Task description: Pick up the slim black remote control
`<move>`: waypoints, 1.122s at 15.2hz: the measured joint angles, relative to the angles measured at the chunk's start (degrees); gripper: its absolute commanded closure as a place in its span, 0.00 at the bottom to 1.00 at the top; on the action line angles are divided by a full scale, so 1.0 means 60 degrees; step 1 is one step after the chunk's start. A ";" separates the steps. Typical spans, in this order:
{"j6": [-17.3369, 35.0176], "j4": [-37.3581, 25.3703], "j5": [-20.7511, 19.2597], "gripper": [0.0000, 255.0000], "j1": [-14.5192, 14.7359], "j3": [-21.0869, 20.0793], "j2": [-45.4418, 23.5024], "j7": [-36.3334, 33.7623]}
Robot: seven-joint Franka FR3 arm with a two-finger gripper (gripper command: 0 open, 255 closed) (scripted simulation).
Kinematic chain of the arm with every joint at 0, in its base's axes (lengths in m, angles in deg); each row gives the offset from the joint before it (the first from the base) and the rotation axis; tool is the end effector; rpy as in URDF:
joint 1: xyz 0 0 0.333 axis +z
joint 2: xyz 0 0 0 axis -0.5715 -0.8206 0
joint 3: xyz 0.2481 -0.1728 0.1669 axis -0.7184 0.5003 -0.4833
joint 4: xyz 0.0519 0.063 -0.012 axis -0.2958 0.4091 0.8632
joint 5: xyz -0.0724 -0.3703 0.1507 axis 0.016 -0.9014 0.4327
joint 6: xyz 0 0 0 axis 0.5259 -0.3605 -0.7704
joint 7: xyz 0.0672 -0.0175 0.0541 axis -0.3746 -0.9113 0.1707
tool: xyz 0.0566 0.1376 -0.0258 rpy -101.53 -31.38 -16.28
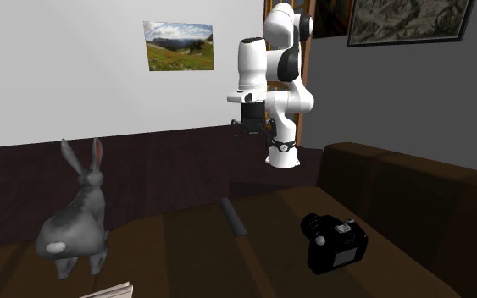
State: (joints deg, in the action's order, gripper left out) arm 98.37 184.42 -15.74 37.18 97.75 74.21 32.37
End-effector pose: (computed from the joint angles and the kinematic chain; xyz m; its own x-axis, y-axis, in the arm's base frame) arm 0.4568 -0.1240 0.3846 0.9781 0.2028 0.0460 0.2044 -0.9783 -0.0335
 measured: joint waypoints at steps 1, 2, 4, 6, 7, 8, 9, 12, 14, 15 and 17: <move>0.0103 -0.0230 0.0138 0.00 0.0028 0.0120 -0.0406 0.0336; 0.0223 -0.0437 0.0292 0.00 0.0049 0.0225 -0.0801 0.0678; 0.0517 -0.0808 0.0652 0.00 0.0070 0.0384 -0.1624 0.1366; 0.0698 -0.1254 0.1038 0.00 0.0016 0.0496 -0.2437 0.2094; 0.0817 -0.1401 0.1218 0.00 -0.0006 0.0500 -0.2789 0.2397; 0.0887 -0.1686 0.1437 0.00 -0.0064 0.0504 -0.3239 0.2748; 0.0961 -0.1946 0.1644 0.00 -0.0115 0.0471 -0.3669 0.3054; 0.1059 -0.2834 0.2184 0.00 -0.0344 0.0293 -0.4926 0.3884; 0.1024 -0.3384 0.2413 0.00 -0.0545 0.0177 -0.5592 0.4358; 0.1053 -0.3522 0.2486 0.00 -0.0622 0.0143 -0.5801 0.4505; 0.1204 -0.3637 0.2611 0.00 -0.0697 0.0072 -0.6103 0.4648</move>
State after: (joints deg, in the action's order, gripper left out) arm 105.60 162.60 -0.08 33.00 98.19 37.59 60.26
